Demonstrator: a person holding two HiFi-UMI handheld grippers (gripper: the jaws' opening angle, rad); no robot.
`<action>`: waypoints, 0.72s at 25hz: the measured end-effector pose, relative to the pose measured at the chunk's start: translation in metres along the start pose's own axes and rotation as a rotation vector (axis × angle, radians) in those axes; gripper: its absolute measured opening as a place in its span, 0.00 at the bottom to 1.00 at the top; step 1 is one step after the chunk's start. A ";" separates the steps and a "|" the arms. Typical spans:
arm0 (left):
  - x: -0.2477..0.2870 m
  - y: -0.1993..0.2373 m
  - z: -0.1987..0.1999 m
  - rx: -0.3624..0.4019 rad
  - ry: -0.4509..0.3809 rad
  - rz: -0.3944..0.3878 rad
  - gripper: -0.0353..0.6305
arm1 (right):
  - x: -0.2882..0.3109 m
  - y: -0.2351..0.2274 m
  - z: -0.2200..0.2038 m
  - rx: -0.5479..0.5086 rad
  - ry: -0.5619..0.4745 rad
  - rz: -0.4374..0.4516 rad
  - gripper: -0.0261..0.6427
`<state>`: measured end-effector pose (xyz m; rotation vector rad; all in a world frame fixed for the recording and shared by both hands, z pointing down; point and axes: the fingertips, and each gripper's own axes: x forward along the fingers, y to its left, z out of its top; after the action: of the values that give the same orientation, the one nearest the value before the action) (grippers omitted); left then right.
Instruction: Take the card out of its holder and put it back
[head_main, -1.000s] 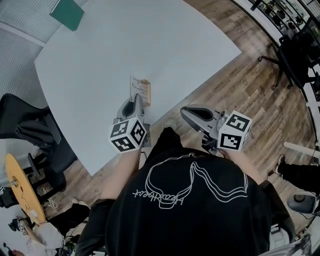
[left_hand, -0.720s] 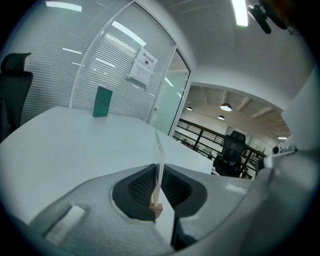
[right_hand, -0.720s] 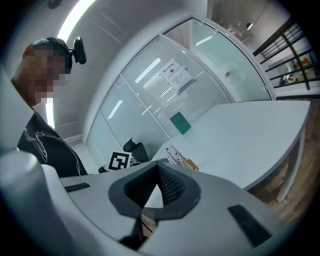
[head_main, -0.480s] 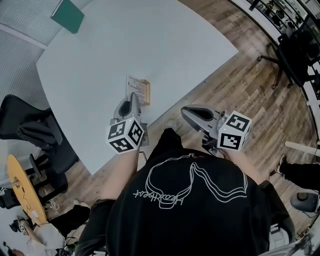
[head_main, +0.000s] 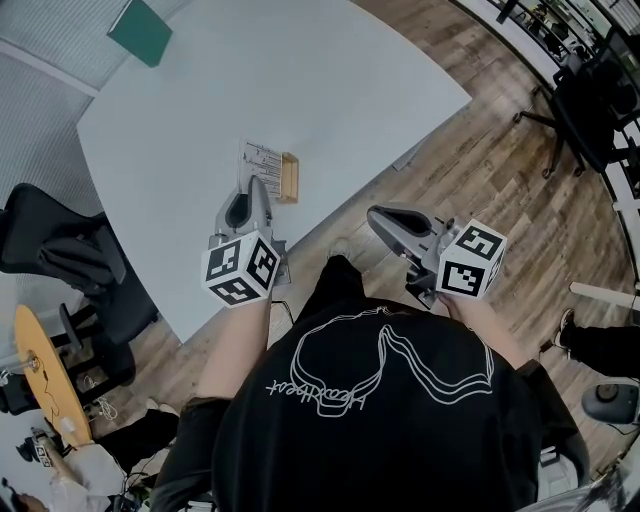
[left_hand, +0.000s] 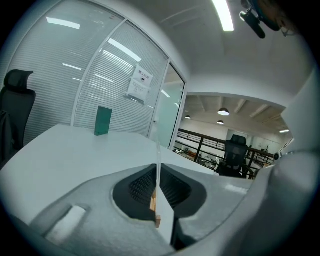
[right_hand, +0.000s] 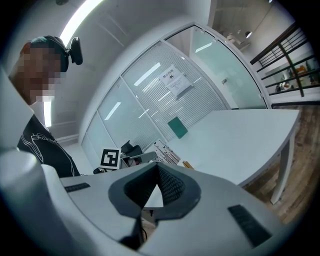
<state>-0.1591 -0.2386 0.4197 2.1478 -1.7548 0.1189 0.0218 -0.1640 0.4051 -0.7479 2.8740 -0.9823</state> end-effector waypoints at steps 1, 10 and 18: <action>-0.004 -0.002 0.004 0.009 -0.010 -0.004 0.09 | -0.002 0.001 0.001 -0.002 -0.006 -0.001 0.05; -0.053 -0.030 0.023 0.018 -0.057 -0.052 0.09 | -0.018 0.021 0.001 -0.037 -0.017 0.005 0.05; -0.101 -0.049 0.019 -0.026 -0.049 -0.117 0.09 | -0.019 0.048 -0.008 -0.069 0.000 0.034 0.05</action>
<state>-0.1379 -0.1425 0.3618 2.2464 -1.6425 0.0133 0.0162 -0.1185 0.3812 -0.7004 2.9240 -0.8835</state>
